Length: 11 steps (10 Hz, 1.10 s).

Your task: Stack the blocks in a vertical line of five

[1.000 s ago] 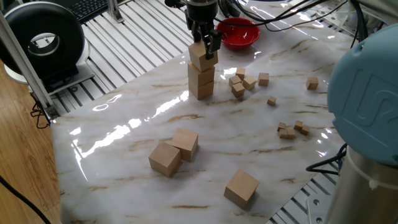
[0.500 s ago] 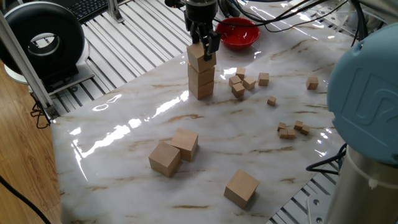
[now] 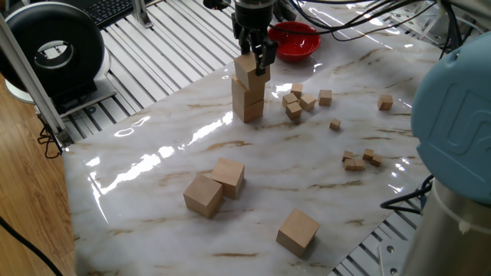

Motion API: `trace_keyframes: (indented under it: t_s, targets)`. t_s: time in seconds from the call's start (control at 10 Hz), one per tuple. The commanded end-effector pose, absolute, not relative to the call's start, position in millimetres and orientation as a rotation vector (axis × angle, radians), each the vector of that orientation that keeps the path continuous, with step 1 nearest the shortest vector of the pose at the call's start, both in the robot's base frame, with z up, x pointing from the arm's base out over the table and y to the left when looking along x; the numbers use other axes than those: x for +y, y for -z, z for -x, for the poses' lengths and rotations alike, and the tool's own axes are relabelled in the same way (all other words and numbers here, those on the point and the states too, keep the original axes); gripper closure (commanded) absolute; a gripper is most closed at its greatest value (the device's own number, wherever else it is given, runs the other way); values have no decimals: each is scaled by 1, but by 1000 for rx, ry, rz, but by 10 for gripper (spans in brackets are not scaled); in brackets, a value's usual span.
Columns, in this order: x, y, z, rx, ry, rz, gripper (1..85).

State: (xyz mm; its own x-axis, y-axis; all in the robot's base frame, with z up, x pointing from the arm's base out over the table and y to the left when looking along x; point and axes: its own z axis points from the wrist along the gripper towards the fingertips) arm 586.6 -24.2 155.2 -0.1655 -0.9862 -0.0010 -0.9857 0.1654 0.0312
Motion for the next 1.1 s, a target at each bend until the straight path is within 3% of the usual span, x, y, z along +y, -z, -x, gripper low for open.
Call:
trace_keyframes:
  t_s: [0.0, 1.0]
  targets:
    - [-13, -159, -582, -2399, 95, -2044, 420]
    - [-9, -154, -581, -2396, 152, -2147, 427]
